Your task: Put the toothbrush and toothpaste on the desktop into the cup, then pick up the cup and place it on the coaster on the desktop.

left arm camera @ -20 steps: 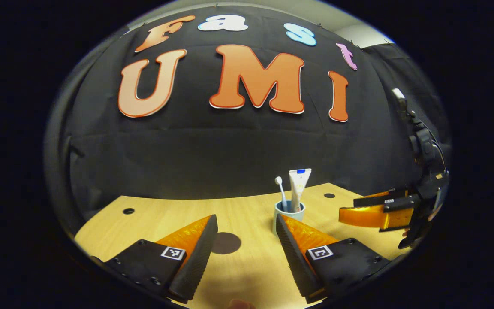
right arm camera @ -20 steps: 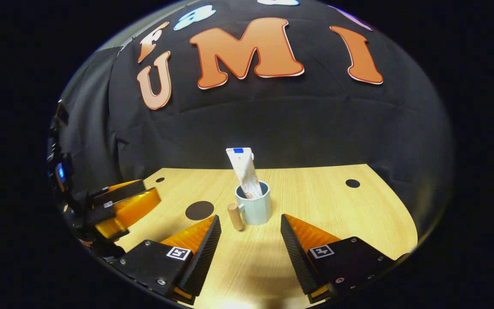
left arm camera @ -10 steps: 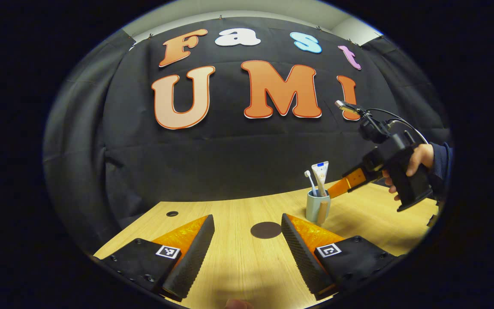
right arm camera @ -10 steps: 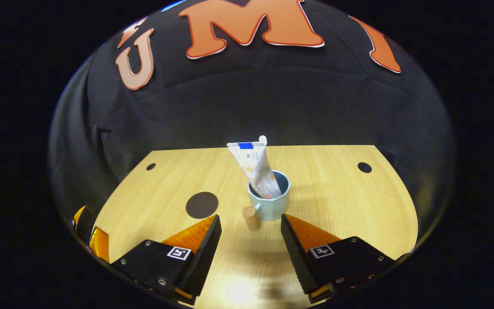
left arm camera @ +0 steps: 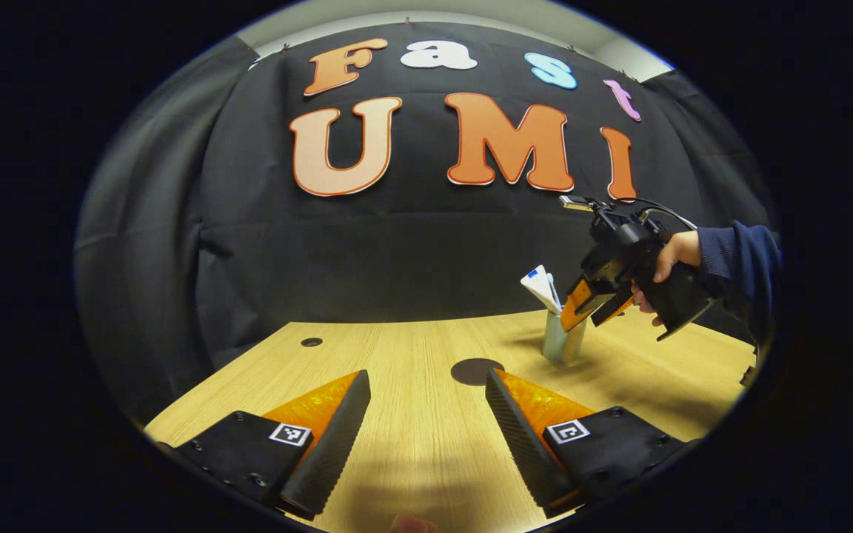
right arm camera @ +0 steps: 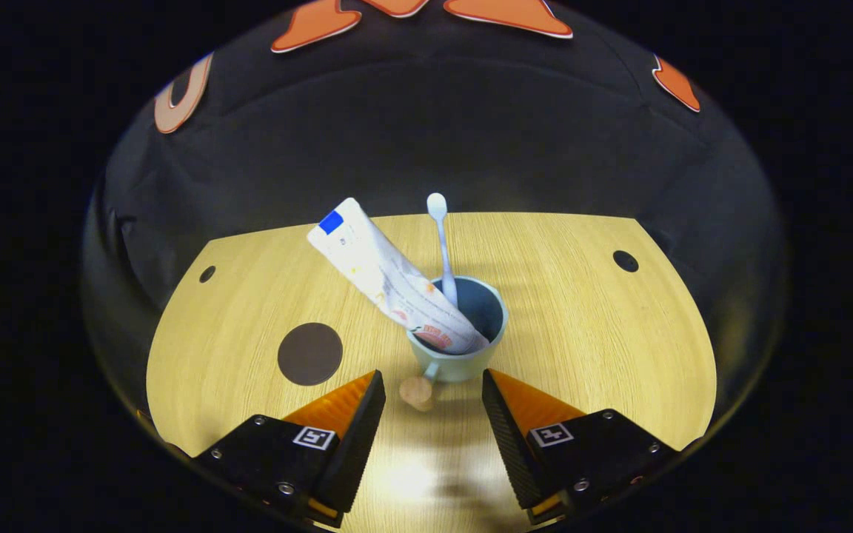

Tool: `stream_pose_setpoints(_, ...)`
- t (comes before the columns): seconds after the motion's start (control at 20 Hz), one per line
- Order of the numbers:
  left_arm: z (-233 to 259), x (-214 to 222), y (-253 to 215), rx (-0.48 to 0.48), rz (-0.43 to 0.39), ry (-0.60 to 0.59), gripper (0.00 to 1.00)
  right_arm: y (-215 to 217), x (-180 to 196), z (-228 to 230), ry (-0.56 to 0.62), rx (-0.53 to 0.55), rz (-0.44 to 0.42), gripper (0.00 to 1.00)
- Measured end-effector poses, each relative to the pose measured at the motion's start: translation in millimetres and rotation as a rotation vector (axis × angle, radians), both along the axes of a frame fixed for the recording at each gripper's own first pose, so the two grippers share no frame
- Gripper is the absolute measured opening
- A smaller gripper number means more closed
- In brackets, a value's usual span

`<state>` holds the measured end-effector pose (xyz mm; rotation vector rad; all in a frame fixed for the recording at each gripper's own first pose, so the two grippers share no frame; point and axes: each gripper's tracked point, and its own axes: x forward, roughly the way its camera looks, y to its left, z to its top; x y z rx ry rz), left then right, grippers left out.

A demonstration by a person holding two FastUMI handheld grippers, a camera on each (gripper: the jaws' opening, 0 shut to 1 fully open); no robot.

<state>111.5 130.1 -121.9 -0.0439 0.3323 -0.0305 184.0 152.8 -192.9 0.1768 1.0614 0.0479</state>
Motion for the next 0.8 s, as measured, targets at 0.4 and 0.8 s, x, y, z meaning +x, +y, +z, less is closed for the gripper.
stream_pose_setpoints(0.4, -27, -10, 14, -0.068, 0.030, 0.047, 1.00, -9, 9, -31, 0.159, -0.043, -0.107, 0.71)
stream_pose_setpoints(0.8, -34, -20, 23, -0.058, 0.043, 0.055, 0.99, -12, 3, -37, 0.197, -0.061, -0.122, 0.49)
